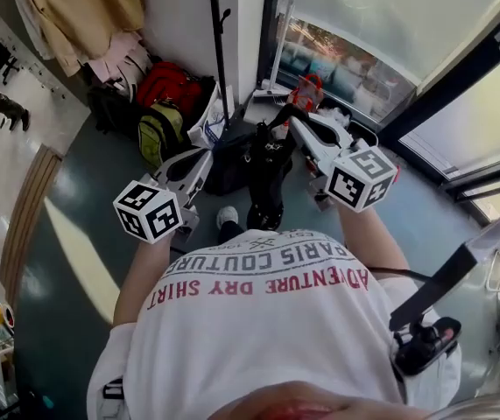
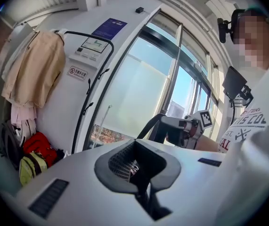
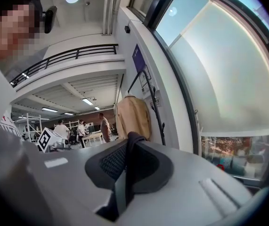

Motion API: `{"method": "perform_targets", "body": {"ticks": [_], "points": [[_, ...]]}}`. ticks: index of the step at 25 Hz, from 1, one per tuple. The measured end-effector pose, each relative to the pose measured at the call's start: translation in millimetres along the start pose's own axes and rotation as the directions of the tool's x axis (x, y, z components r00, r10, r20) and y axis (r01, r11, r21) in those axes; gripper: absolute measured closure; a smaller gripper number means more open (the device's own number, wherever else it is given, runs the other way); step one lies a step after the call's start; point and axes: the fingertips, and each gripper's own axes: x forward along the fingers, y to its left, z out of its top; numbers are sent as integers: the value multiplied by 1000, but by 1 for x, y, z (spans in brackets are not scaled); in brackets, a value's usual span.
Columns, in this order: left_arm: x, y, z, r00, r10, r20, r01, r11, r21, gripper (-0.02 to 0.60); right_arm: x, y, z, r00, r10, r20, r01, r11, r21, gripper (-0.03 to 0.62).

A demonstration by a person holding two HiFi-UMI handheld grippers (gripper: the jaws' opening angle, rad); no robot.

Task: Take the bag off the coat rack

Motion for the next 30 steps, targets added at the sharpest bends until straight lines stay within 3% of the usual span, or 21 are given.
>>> {"method": "perform_targets", "body": {"ticks": [7, 13, 19, 22, 30], "points": [[-49, -95, -36, 999, 31, -36, -30, 999, 14, 578, -79, 36, -33, 997, 25, -70, -23, 999, 24, 577], [-87, -139, -55, 999, -23, -22, 24, 998, 52, 578, -151, 93, -56, 1000, -20, -22, 20, 999, 33, 577], [-150, -187, -101, 996, -78, -43, 82, 993, 89, 578, -210, 160, -77, 996, -85, 30, 85, 996, -8, 577], [-191, -207, -118, 996, -77, -53, 83, 990, 118, 578, -227, 191, -91, 994, -103, 30, 102, 994, 40, 577], [-264, -237, -138, 995, -92, -28, 94, 992, 79, 578, -252, 273, -119, 997, -72, -20, 73, 990, 117, 577]]}}
